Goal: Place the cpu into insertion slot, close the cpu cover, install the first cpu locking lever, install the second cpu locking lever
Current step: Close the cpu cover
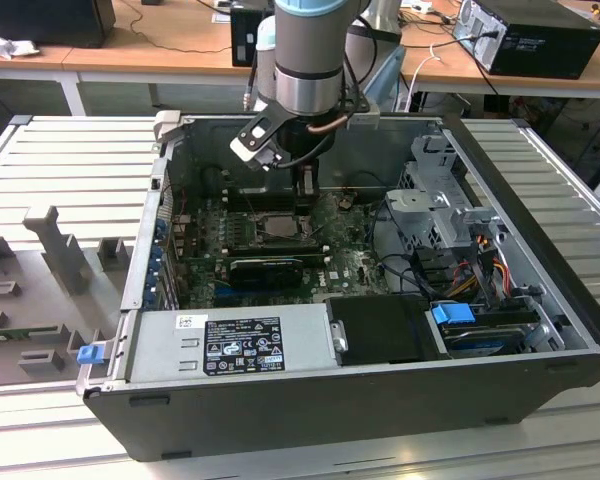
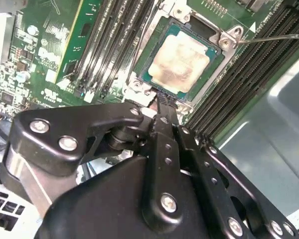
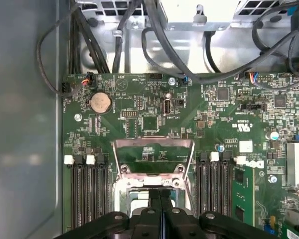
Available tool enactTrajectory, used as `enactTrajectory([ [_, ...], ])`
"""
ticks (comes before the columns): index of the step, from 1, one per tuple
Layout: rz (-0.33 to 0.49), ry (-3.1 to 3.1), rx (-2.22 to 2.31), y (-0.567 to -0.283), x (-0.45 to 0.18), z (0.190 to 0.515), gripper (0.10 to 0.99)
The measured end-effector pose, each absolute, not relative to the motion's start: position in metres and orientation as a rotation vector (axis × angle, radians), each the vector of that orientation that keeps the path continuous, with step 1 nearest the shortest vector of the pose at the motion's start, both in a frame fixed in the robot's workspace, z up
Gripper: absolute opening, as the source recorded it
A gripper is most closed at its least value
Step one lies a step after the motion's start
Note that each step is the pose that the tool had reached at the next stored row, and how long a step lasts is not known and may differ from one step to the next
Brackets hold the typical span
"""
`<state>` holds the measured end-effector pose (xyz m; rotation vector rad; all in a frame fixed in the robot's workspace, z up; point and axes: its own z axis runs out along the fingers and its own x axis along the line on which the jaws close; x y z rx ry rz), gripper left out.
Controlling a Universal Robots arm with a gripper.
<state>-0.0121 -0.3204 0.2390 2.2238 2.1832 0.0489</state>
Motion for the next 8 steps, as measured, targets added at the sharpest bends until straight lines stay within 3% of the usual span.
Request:
enactTrajectory([
  [8,0.050,2.184,2.224,-0.320,0.006,0.240,0.106],
])
